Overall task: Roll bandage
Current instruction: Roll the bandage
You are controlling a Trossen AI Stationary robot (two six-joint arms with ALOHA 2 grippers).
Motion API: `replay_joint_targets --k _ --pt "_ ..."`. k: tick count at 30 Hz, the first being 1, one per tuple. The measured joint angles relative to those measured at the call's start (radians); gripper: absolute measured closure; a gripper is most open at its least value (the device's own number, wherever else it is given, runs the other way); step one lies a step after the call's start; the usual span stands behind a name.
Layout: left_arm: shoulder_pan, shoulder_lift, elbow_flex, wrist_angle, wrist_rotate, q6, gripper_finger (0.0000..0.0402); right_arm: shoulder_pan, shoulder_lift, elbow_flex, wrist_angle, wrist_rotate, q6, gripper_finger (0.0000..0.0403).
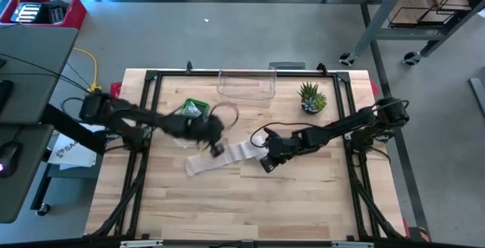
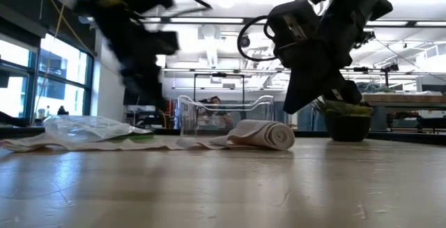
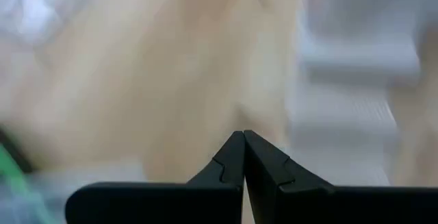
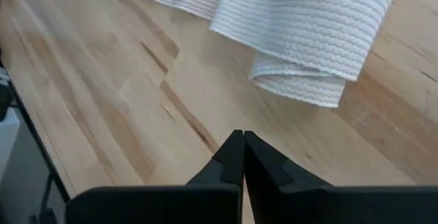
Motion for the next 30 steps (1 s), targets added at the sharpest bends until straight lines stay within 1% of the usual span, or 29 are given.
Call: replay_joint_targets --k 3,5,7,11,13,15,18,22,25,27,30 --pt "0.134 0.084 0.062 0.088 0.064 0.139 0.0402 0.011 0.005 0.0 -0.01 0.048 -0.052 0.0403" --pt "0.2 0.156 0.114 0.141 0.157 0.224 0.0401 0.016 0.005 -0.005 -0.01 0.084 -0.077 0.0403" --pt "0.239 0.234 0.174 0.163 0.242 0.276 0.0401 0.024 0.005 -0.009 -0.02 0.11 -0.102 0.0403" --pt "0.257 0.382 0.299 0.174 0.359 0.283 0.0401 0.035 0.005 -0.01 -0.015 0.14 -0.128 0.0403" --pt "0.248 0.442 0.342 0.221 0.438 0.278 0.0401 0.041 0.005 -0.01 -0.015 0.149 -0.118 0.0403" --pt "0.231 0.486 0.37 0.256 0.484 0.242 0.0401 0.041 0.005 -0.01 -0.021 0.168 -0.097 0.0403" --pt "0.211 0.518 0.389 0.288 0.491 0.192 0.0401 0.041 0.005 -0.01 -0.026 0.175 -0.083 0.0403" --pt "0.195 0.521 0.389 0.273 0.465 0.189 0.0401 0.041 0.013 -0.01 -0.025 0.187 -0.107 0.0403" --pt "0.18 0.521 0.389 0.256 0.464 0.189 0.0401 0.036 0.043 -0.01 -0.041 0.131 -0.113 0.0403" --pt "0.169 0.521 0.389 0.256 0.454 0.19 0.0401 0.04 0.059 -0.01 -0.026 0.124 -0.112 0.0403" --pt "0.151 0.521 0.389 0.256 0.407 0.19 0.0401 0.047 0.086 -0.01 0.041 0.124 -0.132 0.0403"
